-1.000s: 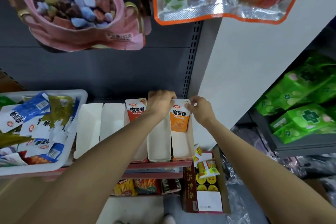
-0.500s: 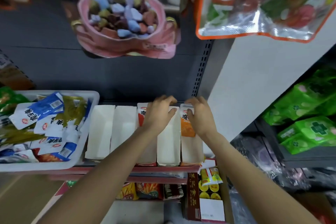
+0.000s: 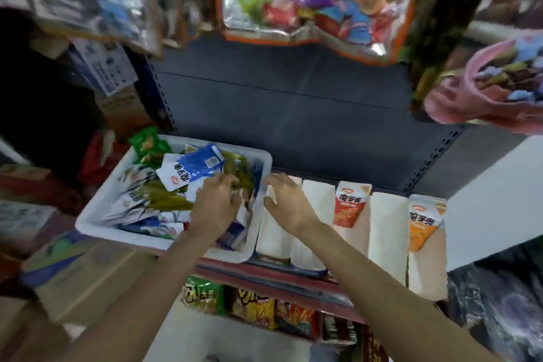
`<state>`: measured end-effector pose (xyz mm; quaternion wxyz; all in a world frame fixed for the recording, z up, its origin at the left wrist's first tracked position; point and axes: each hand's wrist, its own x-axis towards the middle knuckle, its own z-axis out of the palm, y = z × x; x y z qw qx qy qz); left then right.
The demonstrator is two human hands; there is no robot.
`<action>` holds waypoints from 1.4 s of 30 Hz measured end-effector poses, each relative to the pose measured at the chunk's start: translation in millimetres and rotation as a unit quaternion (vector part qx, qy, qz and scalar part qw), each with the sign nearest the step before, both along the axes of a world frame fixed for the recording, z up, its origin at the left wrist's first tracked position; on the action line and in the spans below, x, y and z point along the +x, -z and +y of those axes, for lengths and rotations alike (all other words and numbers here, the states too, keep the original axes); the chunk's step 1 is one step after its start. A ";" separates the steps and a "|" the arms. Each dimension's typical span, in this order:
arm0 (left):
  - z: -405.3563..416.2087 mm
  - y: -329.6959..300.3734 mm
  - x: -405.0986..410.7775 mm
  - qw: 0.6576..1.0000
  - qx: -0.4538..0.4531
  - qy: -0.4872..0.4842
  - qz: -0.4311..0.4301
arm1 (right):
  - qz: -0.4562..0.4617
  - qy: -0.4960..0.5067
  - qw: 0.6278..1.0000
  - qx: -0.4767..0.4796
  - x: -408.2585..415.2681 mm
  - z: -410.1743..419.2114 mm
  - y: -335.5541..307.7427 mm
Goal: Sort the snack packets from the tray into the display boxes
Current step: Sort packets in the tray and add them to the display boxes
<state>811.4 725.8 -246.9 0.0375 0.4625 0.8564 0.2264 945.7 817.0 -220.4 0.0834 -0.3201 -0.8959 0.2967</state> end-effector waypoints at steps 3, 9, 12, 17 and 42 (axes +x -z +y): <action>-19.1 7.8 -48.8 0.995 -0.086 0.053 0.010 | -0.050 -0.015 0.999 -0.001 -45.2 -16.3 10.1; -21.2 19.4 -100.0 0.940 -0.218 0.256 0.066 | -0.163 0.001 0.987 -0.004 -87.4 -27.1 32.8; -16.9 22.9 -106.4 0.934 -0.200 0.277 0.105 | -0.188 0.010 0.982 0.031 -91.7 -28.3 37.9; -21.3 24.3 -109.8 0.896 -0.208 0.340 0.195 | -0.192 0.012 0.980 0.044 -89.8 -31.7 41.0; -6.3 -47.0 -87.4 0.961 0.186 0.163 -0.126 | 0.179 0.056 0.962 -0.197 -58.4 -9.9 -9.7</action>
